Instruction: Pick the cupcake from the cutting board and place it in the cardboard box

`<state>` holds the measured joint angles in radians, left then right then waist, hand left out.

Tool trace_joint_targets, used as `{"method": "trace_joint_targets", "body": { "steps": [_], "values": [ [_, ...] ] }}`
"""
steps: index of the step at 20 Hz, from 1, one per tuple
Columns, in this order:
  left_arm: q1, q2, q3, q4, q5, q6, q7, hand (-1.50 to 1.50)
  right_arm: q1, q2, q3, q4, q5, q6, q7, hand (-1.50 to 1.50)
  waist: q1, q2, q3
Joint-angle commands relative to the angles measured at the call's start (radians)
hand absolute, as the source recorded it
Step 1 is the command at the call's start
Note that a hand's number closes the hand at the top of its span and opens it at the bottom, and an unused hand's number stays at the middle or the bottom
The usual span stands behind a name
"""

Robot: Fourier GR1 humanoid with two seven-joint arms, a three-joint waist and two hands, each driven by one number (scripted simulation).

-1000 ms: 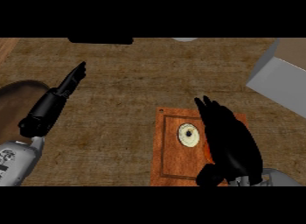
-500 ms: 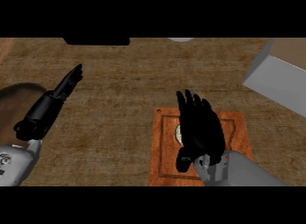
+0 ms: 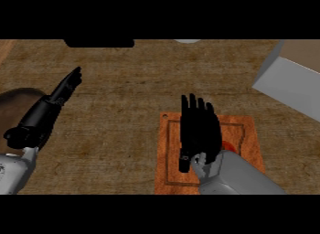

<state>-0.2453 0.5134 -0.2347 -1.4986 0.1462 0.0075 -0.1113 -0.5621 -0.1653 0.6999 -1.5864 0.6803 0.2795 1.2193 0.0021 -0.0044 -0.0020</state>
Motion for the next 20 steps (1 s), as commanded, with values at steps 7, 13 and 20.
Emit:
{"method": "trace_joint_targets", "body": {
  "steps": [7, 13, 20],
  "values": [
    [0.001, -0.045, -0.004, 0.001, -0.050, 0.016, 0.024, 0.00, 0.041, 0.129, -0.028, 0.123, 0.105, 0.040, 0.132, -1.50, -0.001, 0.003, 0.002],
    [-0.011, -0.042, 0.025, 0.010, -0.039, -0.027, 0.015, 0.00, 0.037, 0.139, -0.110, 0.112, 0.136, 0.125, 0.126, -1.50, -0.006, 0.003, 0.001],
    [-0.002, -0.061, 0.035, -0.040, -0.070, -0.011, 0.050, 0.00, 0.116, 0.153, -0.117, 0.109, 0.236, 0.135, 0.085, -1.50, -0.006, 0.002, 0.002]
  ]
}}
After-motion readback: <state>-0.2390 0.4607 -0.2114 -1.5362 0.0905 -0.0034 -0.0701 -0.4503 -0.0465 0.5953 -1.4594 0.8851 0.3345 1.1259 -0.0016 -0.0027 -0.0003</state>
